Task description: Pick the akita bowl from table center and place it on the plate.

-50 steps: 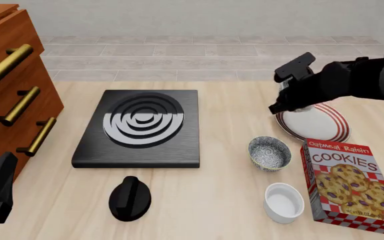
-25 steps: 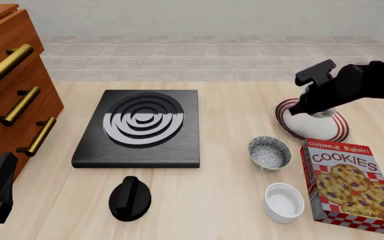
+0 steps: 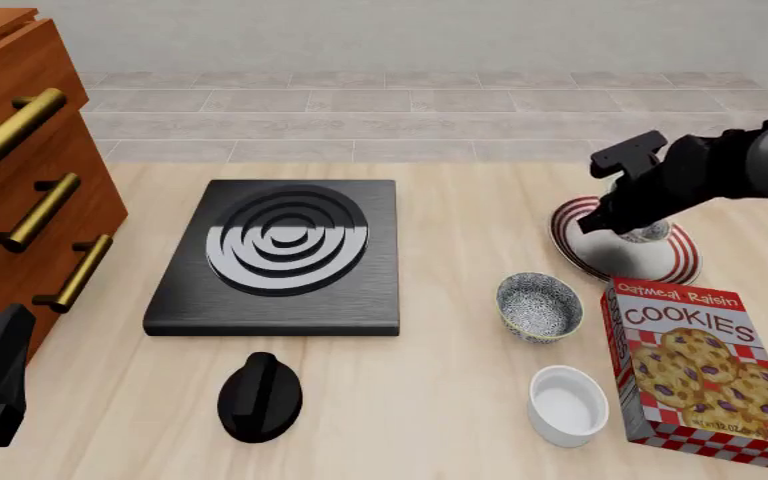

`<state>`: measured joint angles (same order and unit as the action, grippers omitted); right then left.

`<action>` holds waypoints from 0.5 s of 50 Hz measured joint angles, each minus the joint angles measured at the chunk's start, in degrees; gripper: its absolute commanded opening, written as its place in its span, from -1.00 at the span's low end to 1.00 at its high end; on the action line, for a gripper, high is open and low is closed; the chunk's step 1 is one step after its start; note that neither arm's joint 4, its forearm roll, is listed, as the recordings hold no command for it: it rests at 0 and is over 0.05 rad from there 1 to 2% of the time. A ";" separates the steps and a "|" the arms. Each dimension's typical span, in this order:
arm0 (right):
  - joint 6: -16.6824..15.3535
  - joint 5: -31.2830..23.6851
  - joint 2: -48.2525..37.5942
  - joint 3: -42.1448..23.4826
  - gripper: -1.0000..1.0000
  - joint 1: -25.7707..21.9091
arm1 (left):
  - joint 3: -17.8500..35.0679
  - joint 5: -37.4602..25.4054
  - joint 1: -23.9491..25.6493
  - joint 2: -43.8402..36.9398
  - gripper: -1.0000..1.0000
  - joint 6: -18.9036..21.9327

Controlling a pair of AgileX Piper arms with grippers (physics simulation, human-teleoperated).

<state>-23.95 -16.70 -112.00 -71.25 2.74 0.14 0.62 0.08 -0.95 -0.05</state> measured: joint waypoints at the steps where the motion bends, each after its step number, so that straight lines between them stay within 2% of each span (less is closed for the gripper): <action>1: -0.10 -0.04 -0.21 -0.08 -1.00 0.06 | 0.00 0.00 0.00 0.00 1.00 0.00; 25: -1.35 0.71 -2.67 0.22 -1.00 0.31 | 0.00 0.00 0.00 0.00 1.00 0.01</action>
<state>-25.30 -15.99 -114.66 -71.04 3.05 0.14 0.62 0.08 -0.95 -0.04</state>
